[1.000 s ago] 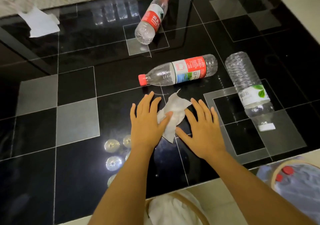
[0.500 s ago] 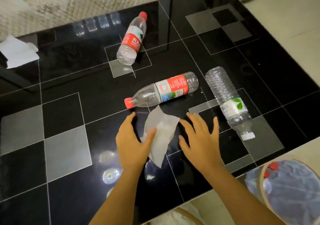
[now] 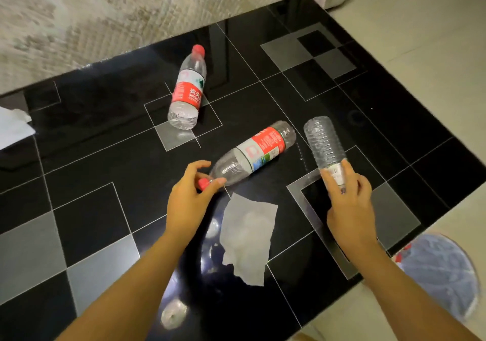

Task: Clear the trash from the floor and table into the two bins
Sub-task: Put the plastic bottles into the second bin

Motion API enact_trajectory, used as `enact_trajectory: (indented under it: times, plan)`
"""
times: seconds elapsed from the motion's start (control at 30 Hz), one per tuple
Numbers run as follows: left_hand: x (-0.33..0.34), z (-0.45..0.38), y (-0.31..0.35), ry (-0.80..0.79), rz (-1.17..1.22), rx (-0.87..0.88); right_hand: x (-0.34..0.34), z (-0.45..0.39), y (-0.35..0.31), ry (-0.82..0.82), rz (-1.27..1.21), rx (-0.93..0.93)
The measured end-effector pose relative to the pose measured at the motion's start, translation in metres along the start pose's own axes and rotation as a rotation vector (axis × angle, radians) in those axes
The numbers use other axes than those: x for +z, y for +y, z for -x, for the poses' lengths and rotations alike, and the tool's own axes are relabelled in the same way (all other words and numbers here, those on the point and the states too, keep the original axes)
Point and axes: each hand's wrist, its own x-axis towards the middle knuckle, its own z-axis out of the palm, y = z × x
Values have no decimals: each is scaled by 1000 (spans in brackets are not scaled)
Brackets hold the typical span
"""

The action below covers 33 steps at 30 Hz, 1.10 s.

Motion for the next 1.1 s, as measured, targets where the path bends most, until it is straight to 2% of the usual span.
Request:
enact_trajectory:
  times: [0.2,0.33,0.57,0.73,0.9,1.1]
  plan:
    - [-3,2,36,153,105,71,-11,0,-17,4,-148,11]
    - [12,9,81,220,167,156,-33,4,5,24,-198,76]
    - [93,55,175,36,121,414,-77,22,100,53,-180,256]
    - [174,102,222,-94,86,526,-103,51,191,130,-212,287]
    - [254,149,236,-181,-62,492,-115,85,276,130,-309,461]
    - [337,186,208,-309,-244,473,-81,127,340,-2,-241,426]
